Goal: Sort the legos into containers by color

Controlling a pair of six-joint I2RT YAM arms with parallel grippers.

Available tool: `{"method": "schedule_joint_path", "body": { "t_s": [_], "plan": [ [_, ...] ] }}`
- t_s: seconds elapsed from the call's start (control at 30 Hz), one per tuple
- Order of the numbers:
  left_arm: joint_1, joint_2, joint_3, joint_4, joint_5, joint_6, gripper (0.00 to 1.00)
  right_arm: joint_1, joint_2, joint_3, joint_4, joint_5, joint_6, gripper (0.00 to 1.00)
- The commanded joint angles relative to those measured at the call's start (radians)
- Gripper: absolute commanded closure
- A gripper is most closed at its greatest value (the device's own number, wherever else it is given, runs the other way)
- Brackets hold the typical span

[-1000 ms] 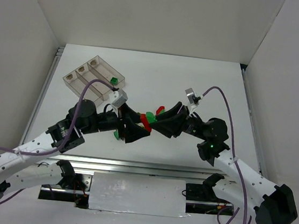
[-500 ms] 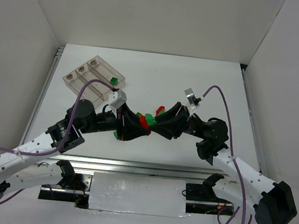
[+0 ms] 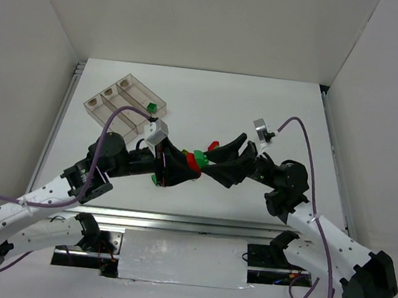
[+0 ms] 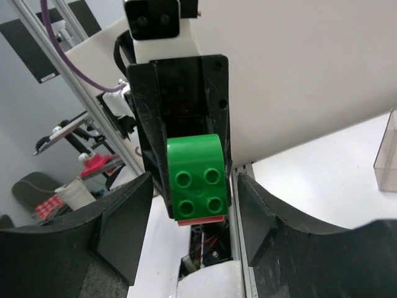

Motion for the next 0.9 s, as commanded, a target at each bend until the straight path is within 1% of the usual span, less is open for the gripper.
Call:
{"method": "schedule_joint_path", "body": {
  "t_s": [0.0, 0.03, 0.07, 0.13, 0.17, 0.2, 0.3, 0.37, 0.47, 0.5, 0.53, 0.57, 0.63, 0.7, 0.73, 0.8, 0.83, 0.87],
  "plan": [
    [-0.003, -0.006, 0.003, 0.064, -0.002, 0.021, 1.00, 0.001, -0.050, -0.018, 0.013, 0.057, -0.032, 0.37],
    [-0.003, -0.002, 0.003, 0.061, -0.003, 0.021, 1.00, 0.001, -0.055, -0.020, 0.011, 0.062, -0.035, 0.40],
    [-0.003, 0.001, 0.003, 0.063, -0.002, 0.021, 1.00, 0.002, -0.058, -0.020, 0.008, 0.065, -0.039, 0.49],
    [-0.003, 0.004, -0.001, 0.073, -0.003, 0.012, 1.00, 0.001, -0.057, -0.008, -0.012, 0.054, -0.047, 0.56],
    [-0.003, 0.007, -0.004, 0.081, 0.004, 0.009, 1.00, 0.002, -0.050, -0.003, -0.009, 0.044, -0.044, 0.67],
    [-0.003, 0.010, -0.004, 0.084, 0.003, 0.008, 1.00, 0.001, -0.037, -0.002, 0.010, 0.022, -0.038, 0.70],
    [-0.003, 0.021, 0.000, 0.089, 0.001, 0.002, 1.00, 0.001, -0.008, 0.009, 0.013, 0.002, -0.022, 0.46],
    [-0.003, 0.024, 0.005, 0.089, 0.004, 0.003, 1.00, 0.002, -0.001, 0.000, 0.019, 0.004, -0.022, 0.45],
    [-0.003, 0.021, 0.005, 0.084, -0.006, -0.002, 1.00, 0.002, -0.004, -0.006, 0.022, 0.013, -0.035, 0.51],
    [-0.003, 0.021, 0.005, 0.083, -0.016, -0.002, 1.00, 0.002, -0.006, -0.006, 0.016, 0.011, -0.042, 0.53],
    [-0.004, 0.018, 0.004, 0.077, -0.017, 0.000, 1.00, 0.001, -0.007, -0.011, 0.016, 0.018, -0.044, 0.65],
    [-0.003, 0.018, 0.005, 0.075, -0.019, 0.002, 1.00, -0.001, -0.009, -0.014, 0.018, 0.024, -0.044, 0.74],
    [-0.003, 0.011, 0.004, 0.064, -0.031, 0.005, 1.00, -0.002, -0.014, -0.018, 0.013, 0.053, -0.053, 1.00],
    [-0.003, 0.004, 0.000, 0.052, -0.045, 0.011, 1.00, -0.013, -0.017, -0.022, -0.002, 0.060, -0.061, 1.00],
    [-0.003, -0.006, -0.004, 0.046, -0.074, 0.015, 1.00, -0.019, -0.014, -0.022, -0.005, 0.064, -0.064, 1.00],
    [-0.003, -0.023, -0.010, 0.008, -0.111, 0.031, 1.00, -0.068, -0.012, -0.031, -0.002, 0.056, -0.058, 1.00],
    [-0.003, -0.035, -0.019, -0.012, -0.143, 0.046, 1.00, -0.086, -0.009, -0.035, 0.005, 0.051, -0.050, 1.00],
    [-0.003, -0.067, -0.027, -0.046, -0.228, 0.051, 1.00, -0.111, 0.002, -0.044, 0.022, 0.036, -0.042, 1.00]
  ]
}}
